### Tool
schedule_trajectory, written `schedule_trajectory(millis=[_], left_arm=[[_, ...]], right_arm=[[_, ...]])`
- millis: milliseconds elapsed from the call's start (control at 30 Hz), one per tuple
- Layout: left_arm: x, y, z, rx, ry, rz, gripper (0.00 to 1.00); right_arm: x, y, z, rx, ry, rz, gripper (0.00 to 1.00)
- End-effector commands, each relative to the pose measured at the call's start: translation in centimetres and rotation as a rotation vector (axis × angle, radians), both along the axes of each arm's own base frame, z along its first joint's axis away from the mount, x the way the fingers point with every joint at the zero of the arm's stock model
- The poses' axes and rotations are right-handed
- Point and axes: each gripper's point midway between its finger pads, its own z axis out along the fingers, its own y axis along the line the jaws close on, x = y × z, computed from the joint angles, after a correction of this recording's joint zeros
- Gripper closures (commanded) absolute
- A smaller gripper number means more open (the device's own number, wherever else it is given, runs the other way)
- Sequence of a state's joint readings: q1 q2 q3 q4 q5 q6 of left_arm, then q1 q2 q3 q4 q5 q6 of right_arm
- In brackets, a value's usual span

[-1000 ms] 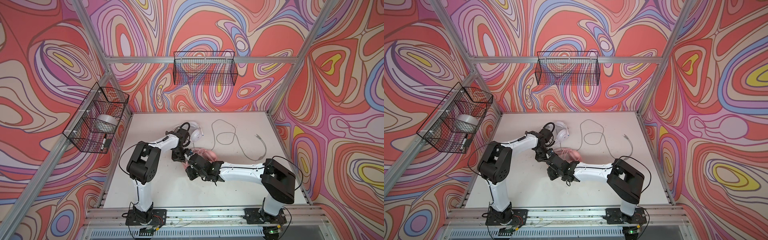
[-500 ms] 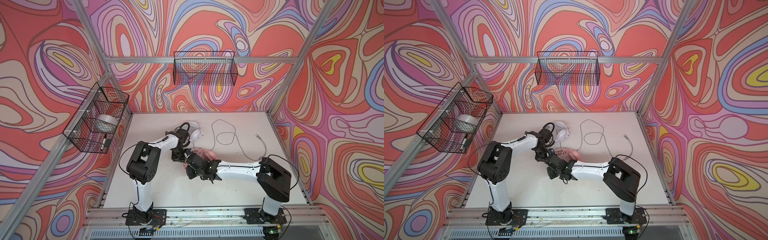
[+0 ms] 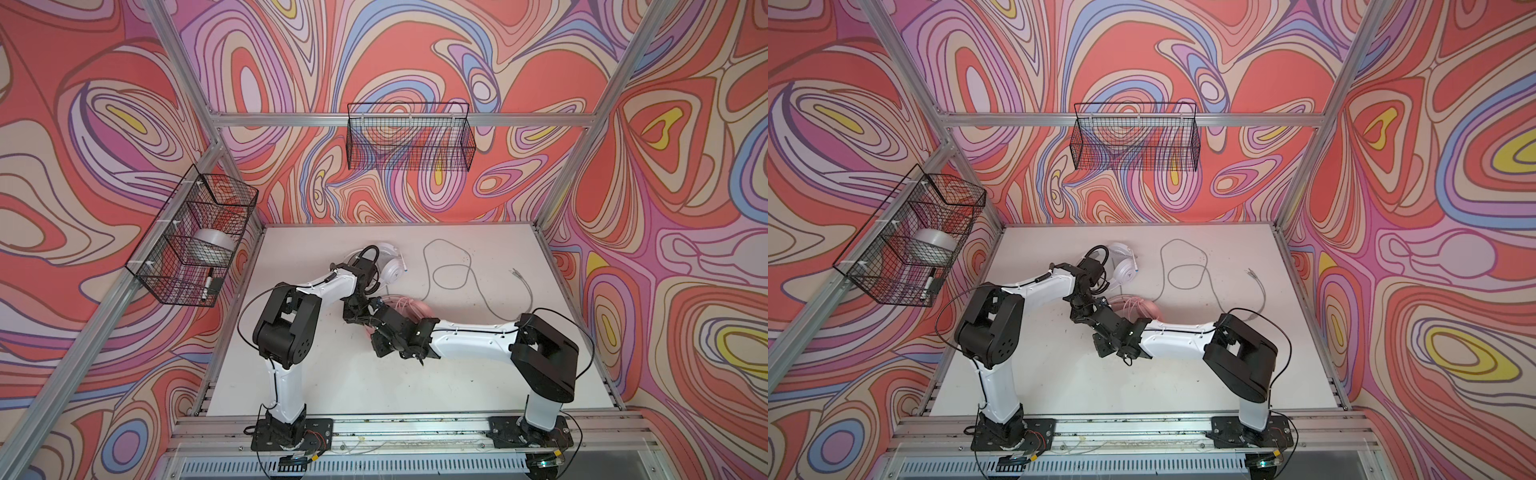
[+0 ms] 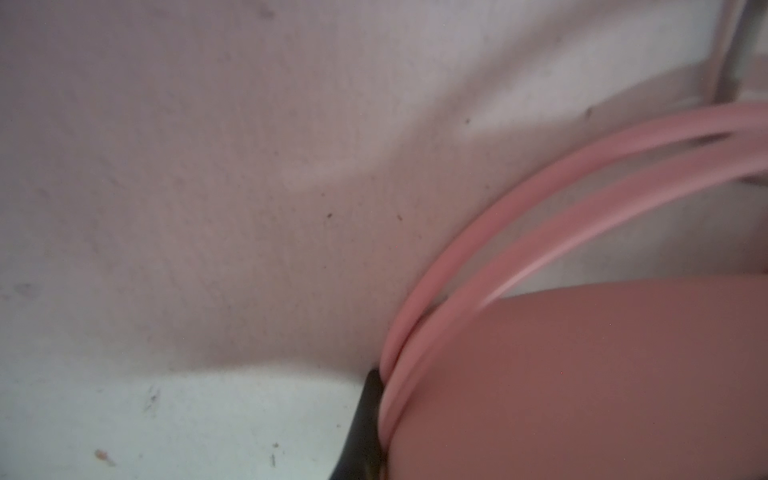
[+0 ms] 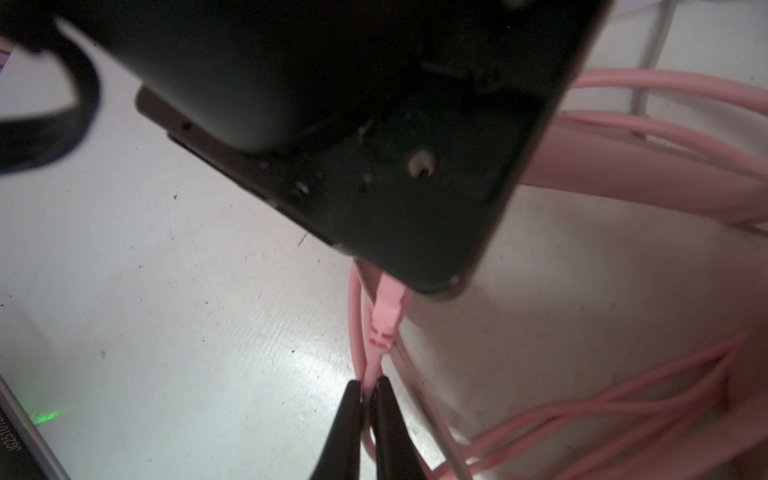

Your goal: Wrap the headphones

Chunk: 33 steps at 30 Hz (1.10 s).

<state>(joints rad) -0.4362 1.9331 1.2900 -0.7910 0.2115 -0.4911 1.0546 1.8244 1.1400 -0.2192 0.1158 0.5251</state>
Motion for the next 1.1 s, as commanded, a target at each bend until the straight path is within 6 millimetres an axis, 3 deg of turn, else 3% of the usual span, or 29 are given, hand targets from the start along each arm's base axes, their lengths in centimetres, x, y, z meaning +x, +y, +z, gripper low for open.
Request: schedule_trajectory(millis=[0,400,767,1033,1067], left_arm=[[-1.3,0.6,-0.5,-0.007,0.058,0.018,1.0],[-1.1,0.5,-0.3,-0.011,0.046,0.028,1.0],[-0.6,0.4,1.4,-0.029,-0.001,0.046,1.0],[-0.4,0.2,2.4,-0.043,-0.02,0.054,1.0],[-0.4,0.3,2.5,-0.042,-0.022,0.053,1.0]], right_arm=[[0.4,-2.6,-1.1,-0.035,0.024,-0.059,0.92],[1.7,-3.7,2.3,0.136,0.01,-0.104,0.96],[3.5,-4.6,2.0,0.135,0.111,-0.164,0.96],[3.7,-2.7,2.4,0.154,0.154,-0.105,0.92],[3.7,-2.7,1.3,0.135,0.172,-0.109,0.9]])
